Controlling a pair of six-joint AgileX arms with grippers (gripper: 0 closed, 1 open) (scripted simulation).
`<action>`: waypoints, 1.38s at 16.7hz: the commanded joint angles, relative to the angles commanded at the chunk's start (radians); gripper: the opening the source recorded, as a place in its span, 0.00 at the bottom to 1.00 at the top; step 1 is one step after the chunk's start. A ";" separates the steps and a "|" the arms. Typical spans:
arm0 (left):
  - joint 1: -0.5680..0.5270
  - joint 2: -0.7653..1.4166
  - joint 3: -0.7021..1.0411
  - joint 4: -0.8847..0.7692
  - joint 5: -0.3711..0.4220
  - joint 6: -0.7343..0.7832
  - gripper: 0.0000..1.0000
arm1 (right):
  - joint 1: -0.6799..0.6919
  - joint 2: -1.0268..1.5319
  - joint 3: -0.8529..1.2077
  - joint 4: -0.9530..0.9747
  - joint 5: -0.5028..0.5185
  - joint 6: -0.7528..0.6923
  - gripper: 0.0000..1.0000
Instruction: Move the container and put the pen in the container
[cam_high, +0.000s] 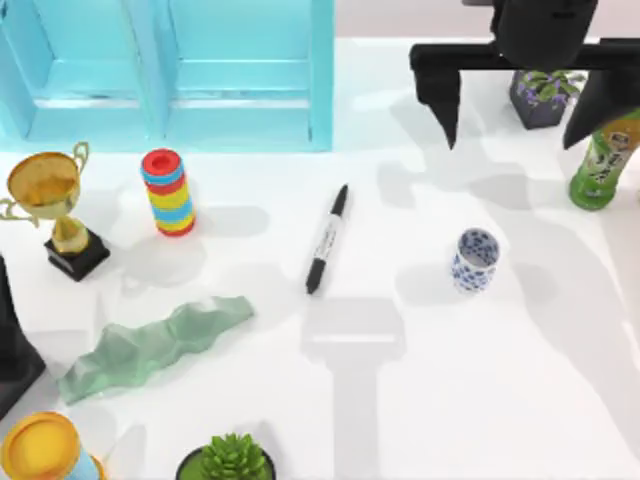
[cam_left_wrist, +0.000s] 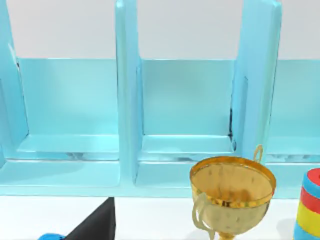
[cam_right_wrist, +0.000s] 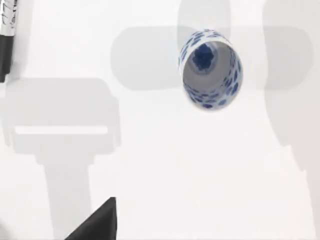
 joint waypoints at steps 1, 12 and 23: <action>0.000 0.000 0.000 0.000 0.000 0.000 1.00 | -0.001 0.000 0.016 -0.015 0.000 -0.001 1.00; 0.000 0.000 0.000 0.000 0.000 0.000 1.00 | 0.045 0.211 0.253 -0.057 -0.017 0.110 1.00; 0.000 0.000 0.000 0.000 0.000 0.000 1.00 | 0.156 0.766 0.984 -0.095 -0.090 0.424 1.00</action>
